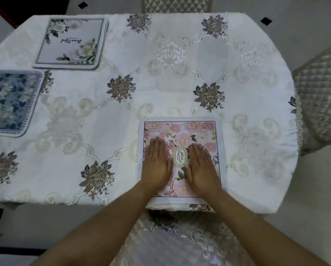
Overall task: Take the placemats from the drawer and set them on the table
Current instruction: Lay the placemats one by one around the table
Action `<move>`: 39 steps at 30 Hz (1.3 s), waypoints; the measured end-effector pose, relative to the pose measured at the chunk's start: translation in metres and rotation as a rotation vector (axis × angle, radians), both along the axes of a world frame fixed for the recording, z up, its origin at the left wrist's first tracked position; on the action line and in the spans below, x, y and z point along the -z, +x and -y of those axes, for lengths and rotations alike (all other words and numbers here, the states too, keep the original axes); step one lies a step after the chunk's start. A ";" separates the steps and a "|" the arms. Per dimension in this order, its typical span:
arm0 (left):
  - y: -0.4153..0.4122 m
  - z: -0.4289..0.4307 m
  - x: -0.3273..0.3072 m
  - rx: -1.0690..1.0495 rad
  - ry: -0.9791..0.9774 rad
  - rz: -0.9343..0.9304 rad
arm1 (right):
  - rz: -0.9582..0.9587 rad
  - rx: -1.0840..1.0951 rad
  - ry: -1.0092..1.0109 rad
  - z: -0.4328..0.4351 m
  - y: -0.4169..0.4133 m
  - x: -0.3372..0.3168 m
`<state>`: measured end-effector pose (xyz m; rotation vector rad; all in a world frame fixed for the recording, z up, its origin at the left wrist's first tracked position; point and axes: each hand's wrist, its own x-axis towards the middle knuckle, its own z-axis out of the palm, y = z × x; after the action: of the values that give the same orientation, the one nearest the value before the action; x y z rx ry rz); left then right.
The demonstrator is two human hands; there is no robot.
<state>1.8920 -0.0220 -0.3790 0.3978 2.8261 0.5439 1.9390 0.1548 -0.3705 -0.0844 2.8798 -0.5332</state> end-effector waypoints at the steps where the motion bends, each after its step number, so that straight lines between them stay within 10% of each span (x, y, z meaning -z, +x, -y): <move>1: -0.021 -0.014 -0.003 -0.013 0.019 0.014 | -0.002 -0.001 -0.015 0.003 -0.023 -0.002; 21: -0.116 0.023 0.004 0.110 -0.126 -0.115 | -0.080 0.017 0.078 -0.081 -0.114 0.018; 39: 0.086 0.053 -0.005 0.063 -0.243 0.024 | 0.030 0.038 0.092 -0.037 0.072 0.003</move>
<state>1.9778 -0.0747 -0.3740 0.4278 2.8001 0.1877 2.0108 0.1920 -0.3732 -0.0078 2.8768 -0.4040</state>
